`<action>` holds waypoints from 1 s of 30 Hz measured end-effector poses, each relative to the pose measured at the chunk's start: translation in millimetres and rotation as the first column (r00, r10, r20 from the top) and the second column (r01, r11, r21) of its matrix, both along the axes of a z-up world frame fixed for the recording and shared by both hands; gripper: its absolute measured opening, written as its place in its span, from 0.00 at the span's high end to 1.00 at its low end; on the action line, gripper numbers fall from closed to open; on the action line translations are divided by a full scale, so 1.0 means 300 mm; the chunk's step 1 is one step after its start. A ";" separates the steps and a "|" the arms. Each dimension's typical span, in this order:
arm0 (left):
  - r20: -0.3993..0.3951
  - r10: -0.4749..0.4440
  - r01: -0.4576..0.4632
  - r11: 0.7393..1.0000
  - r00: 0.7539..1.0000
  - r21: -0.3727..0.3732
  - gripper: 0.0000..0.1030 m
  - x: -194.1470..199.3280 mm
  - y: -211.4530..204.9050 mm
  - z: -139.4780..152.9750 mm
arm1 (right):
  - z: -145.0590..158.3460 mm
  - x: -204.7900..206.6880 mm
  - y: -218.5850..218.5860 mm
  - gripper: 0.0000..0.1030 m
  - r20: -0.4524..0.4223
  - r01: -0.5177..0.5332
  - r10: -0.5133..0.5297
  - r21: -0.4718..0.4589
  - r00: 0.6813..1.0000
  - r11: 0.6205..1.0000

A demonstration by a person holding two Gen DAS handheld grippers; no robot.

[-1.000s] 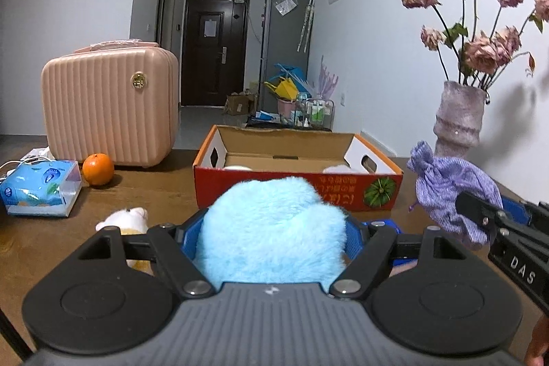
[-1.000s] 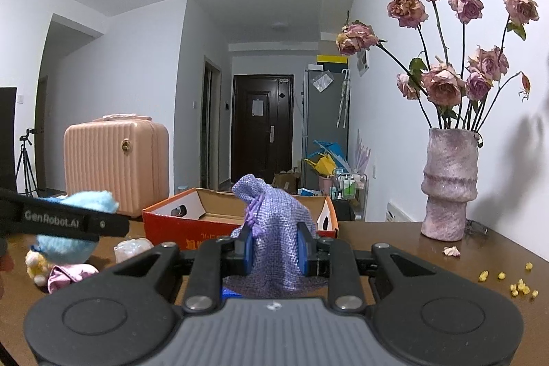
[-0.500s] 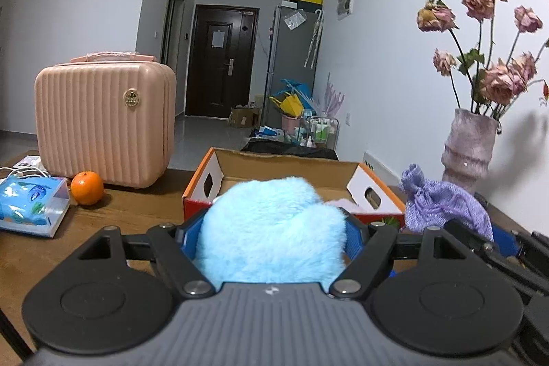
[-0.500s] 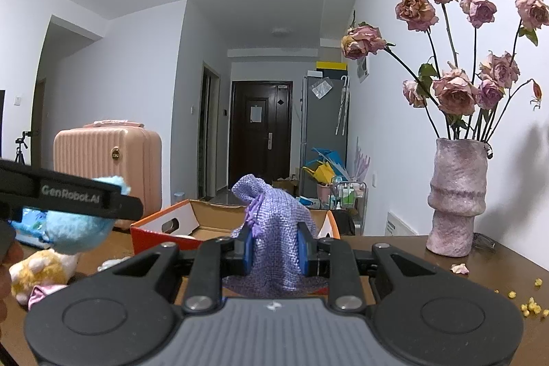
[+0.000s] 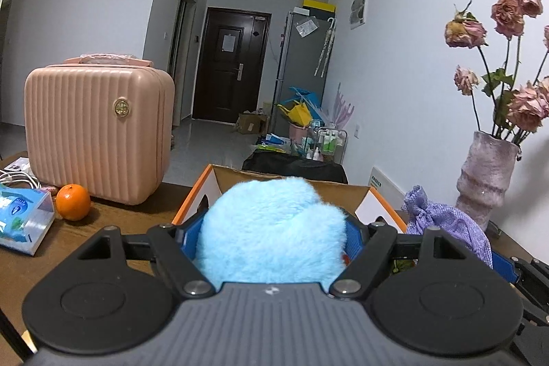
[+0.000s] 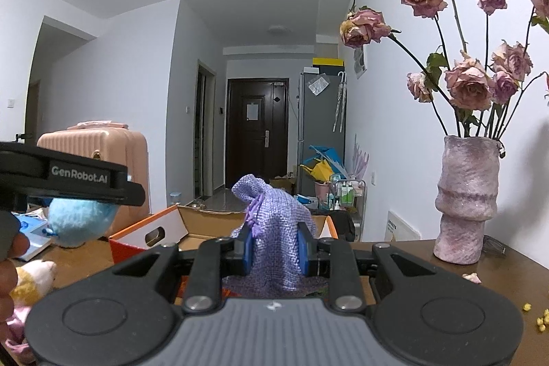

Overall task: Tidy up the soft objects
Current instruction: 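Lower the blue plush and purple pouch into the box with both tools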

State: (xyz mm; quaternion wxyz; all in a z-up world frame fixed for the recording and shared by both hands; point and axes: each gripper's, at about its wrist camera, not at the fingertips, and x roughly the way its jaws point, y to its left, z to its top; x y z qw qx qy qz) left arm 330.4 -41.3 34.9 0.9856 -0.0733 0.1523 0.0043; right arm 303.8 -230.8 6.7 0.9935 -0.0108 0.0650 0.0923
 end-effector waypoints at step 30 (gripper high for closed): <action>0.008 0.057 -0.057 0.998 0.998 -0.028 0.25 0.281 0.014 0.030 | 0.054 0.358 0.012 0.76 -0.054 0.009 -0.008 0.010 0.998 1.000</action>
